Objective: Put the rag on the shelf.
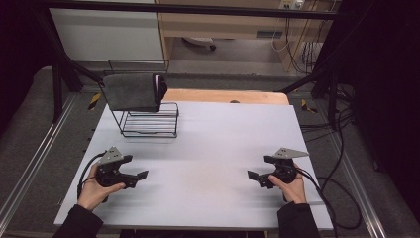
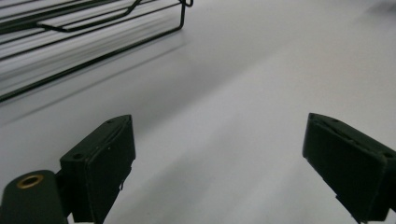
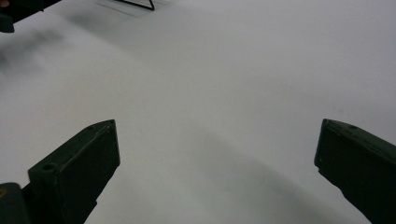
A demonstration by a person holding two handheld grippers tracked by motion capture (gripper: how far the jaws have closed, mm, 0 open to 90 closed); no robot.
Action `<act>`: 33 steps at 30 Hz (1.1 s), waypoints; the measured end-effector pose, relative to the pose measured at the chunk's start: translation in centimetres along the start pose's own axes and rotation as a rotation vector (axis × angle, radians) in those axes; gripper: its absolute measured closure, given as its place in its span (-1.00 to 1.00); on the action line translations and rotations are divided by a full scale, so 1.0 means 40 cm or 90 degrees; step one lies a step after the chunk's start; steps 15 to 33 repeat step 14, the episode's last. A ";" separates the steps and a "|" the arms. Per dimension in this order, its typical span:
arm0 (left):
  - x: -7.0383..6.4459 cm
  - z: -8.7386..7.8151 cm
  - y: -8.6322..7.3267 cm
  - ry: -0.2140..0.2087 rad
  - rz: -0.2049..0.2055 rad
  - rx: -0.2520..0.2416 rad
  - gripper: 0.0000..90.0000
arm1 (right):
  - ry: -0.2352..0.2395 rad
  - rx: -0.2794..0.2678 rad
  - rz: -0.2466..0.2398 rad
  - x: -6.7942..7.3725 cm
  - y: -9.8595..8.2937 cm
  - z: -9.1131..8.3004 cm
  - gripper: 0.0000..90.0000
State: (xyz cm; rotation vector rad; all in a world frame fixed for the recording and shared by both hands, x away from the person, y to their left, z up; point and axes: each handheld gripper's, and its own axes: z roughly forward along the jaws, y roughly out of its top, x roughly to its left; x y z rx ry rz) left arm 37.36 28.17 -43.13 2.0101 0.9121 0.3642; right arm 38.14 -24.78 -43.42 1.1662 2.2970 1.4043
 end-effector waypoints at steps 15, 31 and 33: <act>0.003 -0.003 -0.048 0.006 0.005 0.025 -0.79 | -0.014 0.027 0.002 -0.016 -0.049 -0.020 -0.98; 0.003 -0.003 -0.048 0.006 0.005 0.025 -0.79 | -0.014 0.027 0.002 -0.016 -0.049 -0.020 -0.98; 0.003 -0.003 -0.048 0.006 0.005 0.025 -0.79 | -0.014 0.027 0.002 -0.016 -0.049 -0.020 -0.98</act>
